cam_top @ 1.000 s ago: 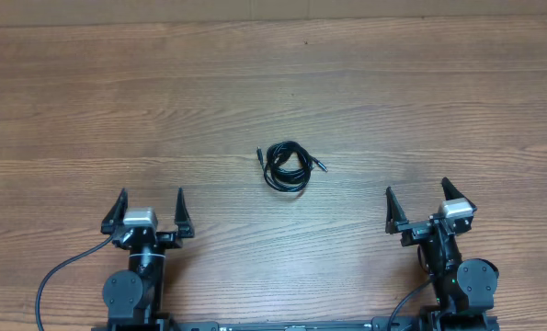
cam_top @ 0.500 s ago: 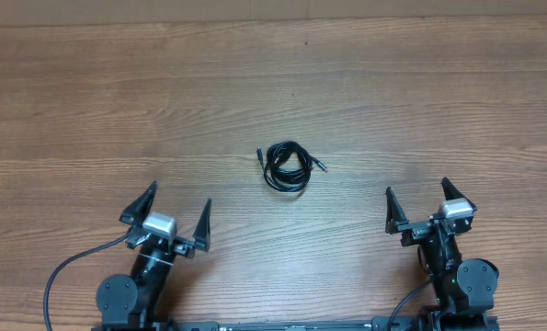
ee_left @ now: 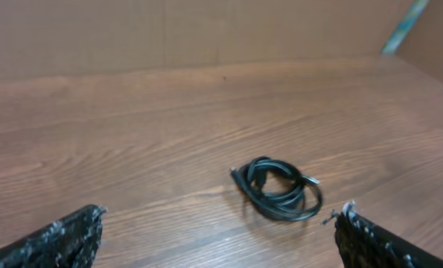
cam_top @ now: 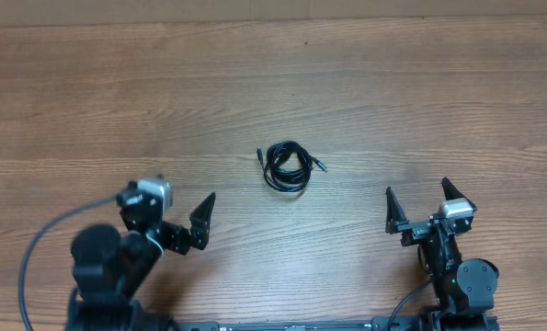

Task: Untangle cables
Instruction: 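Move the left gripper forward toward the coiled black cable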

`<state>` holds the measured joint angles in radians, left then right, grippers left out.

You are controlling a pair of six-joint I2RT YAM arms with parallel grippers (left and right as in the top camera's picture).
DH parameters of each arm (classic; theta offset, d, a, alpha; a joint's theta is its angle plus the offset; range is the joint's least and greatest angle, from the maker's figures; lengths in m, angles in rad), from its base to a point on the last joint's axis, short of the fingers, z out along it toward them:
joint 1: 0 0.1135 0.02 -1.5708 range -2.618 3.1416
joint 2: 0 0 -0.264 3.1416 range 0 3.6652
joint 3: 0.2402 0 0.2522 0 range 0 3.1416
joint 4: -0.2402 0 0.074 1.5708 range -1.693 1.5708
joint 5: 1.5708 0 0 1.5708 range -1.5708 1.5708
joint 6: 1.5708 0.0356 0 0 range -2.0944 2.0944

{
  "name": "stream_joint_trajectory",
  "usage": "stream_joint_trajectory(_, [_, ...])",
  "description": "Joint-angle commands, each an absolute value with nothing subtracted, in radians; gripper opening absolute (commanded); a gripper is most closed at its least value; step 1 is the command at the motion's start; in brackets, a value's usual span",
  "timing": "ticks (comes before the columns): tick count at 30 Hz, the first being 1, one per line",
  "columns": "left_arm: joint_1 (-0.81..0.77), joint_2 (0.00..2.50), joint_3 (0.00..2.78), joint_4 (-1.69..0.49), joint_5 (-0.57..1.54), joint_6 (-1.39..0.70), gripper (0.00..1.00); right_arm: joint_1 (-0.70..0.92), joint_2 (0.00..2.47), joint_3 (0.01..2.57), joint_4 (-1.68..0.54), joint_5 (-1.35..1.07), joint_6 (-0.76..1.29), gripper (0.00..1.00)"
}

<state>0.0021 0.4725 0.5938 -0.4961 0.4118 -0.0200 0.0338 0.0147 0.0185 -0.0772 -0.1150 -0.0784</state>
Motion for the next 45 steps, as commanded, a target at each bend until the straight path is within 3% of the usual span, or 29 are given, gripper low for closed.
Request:
stream_joint_trajectory(1, [0.006,0.596,0.765,-0.582,0.485,-0.030,1.00,0.038,0.003,0.008,-0.073,-0.105,-0.080,1.00])
stream_joint_trajectory(5, [0.006,0.681,0.824,-0.614,0.631,-0.030,0.99,0.038,0.003,0.008,-0.073,-0.105,-0.080,1.00])
stream_joint_trajectory(15, [0.006,0.808,0.823,-0.542,0.757,-0.073,1.00,0.038,0.003,0.008,-0.073,-0.105,-0.080,1.00])
stream_joint_trajectory(27, [0.006,1.004,0.823,-0.447,0.739,-0.314,1.00,0.038,0.003,0.008,-0.073,-0.105,-0.080,1.00])
stream_joint_trajectory(33, [-0.060,1.080,0.823,-0.433,0.559,-0.459,0.92,0.038,0.003,0.008,-0.073,-0.105,-0.080,1.00])
stream_joint_trajectory(39, [-0.235,1.104,0.823,-0.434,0.260,-0.662,0.90,0.038,0.003,0.008,-0.073,-0.105,-0.080,1.00])
stream_joint_trajectory(45, [-0.372,1.142,0.823,-0.437,0.089,-0.857,0.85,0.038,0.003,0.008,-0.073,-0.105,-0.080,1.00])
